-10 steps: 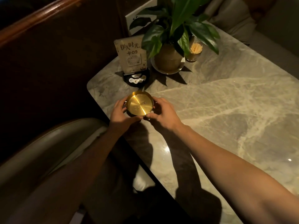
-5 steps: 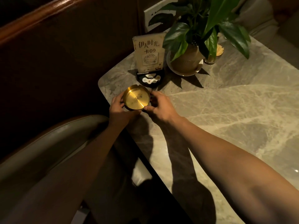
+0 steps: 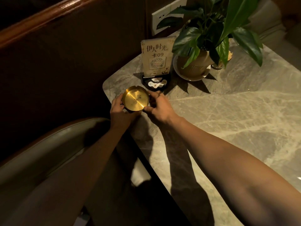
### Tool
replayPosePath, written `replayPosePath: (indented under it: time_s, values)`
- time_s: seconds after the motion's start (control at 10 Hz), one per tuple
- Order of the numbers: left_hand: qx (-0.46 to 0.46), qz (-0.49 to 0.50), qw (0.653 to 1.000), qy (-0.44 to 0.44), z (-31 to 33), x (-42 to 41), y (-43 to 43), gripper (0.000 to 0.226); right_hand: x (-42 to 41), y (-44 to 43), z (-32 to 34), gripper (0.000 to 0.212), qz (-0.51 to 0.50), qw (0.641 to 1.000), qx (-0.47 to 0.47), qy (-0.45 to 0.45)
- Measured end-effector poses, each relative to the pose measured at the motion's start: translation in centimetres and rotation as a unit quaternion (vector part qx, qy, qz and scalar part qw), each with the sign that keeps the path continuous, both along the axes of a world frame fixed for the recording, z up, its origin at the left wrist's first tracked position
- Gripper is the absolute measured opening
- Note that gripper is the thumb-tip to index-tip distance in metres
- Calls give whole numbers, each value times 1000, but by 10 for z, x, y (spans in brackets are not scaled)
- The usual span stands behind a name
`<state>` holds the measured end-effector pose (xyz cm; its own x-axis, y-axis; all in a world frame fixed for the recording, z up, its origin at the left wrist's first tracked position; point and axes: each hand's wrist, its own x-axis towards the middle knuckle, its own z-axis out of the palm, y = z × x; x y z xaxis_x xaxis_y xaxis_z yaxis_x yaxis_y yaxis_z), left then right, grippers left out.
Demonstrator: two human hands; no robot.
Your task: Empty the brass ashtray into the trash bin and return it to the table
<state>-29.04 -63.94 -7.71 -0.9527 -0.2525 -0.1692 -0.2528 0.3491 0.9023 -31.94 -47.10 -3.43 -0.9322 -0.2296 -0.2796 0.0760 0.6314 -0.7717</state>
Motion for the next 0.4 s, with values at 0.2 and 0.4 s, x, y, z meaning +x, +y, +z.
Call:
replayPosePath:
  time_s: [0.2,0.4]
  values:
    - [10,2,1000,-18,3,2,2,96,7,-1,-3,68,-17,1000,-13,-21]
    - [14,20,1000,-16,12,14,8,99,14,6,4,69,-30,997,-45,-47]
